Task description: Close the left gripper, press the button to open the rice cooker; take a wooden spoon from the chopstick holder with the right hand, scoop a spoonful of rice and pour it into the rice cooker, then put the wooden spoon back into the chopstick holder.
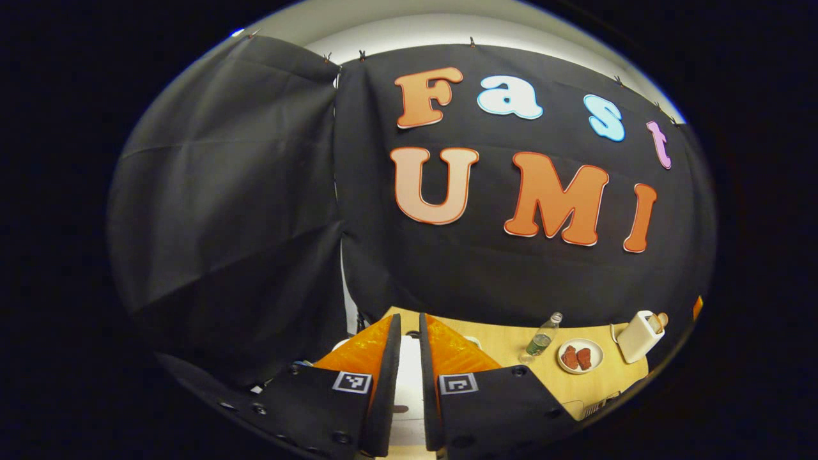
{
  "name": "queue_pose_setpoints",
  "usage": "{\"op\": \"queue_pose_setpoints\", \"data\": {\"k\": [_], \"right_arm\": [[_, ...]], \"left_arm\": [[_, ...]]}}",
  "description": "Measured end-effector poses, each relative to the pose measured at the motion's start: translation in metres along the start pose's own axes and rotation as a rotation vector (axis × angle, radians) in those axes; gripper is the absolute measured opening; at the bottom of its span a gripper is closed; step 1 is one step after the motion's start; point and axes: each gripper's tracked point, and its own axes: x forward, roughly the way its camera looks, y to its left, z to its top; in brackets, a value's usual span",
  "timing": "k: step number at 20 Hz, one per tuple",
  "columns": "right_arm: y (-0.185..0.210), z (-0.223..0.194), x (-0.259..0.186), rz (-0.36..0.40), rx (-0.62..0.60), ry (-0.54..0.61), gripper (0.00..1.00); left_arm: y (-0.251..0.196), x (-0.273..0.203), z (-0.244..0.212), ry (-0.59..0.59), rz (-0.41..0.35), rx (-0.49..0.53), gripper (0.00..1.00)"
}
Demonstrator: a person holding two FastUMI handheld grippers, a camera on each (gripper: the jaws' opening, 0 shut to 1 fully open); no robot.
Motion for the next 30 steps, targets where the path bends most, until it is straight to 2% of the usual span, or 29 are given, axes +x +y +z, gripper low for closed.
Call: {"op": "queue_pose_setpoints", "data": {"k": [1, 3, 6, 9, 14, 17, 20, 26, 30], "right_arm": [[-0.001, -0.001, 0.0, -0.004, -0.002, 0.003, 0.94], [-0.001, -0.004, -0.002, -0.009, -0.005, 0.008, 0.94], [-0.005, -0.006, -0.005, -0.024, -0.009, 0.016, 0.94], [-0.011, -0.008, -0.01, -0.037, -0.008, 0.02, 0.94], [-0.021, -0.018, -0.018, -0.066, -0.005, 0.047, 0.94], [-0.024, -0.02, -0.023, -0.078, -0.006, 0.056, 0.94], [-0.028, -0.021, -0.027, -0.087, -0.014, 0.065, 0.94], [-0.03, -0.027, -0.03, -0.075, -0.008, 0.078, 0.94], [-0.034, -0.029, -0.025, -0.064, -0.018, 0.09, 0.94]], "left_arm": [[0.008, 0.0, -0.008, 0.048, 0.024, -0.013, 0.21], [0.009, 0.005, -0.033, 0.157, 0.0, -0.062, 0.06], [0.01, 0.009, -0.081, 0.385, -0.022, -0.177, 0.05], [0.02, 0.01, -0.13, 0.617, -0.009, -0.265, 0.05], [0.02, 0.029, -0.181, 0.795, -0.043, -0.331, 0.05], [0.022, 0.042, -0.191, 0.824, -0.063, -0.323, 0.06], [0.019, 0.039, -0.207, 0.885, -0.053, -0.312, 0.05], [0.017, 0.039, -0.21, 0.862, -0.051, -0.316, 0.04], [0.02, 0.025, -0.183, 0.757, -0.023, -0.257, 0.06]]}}
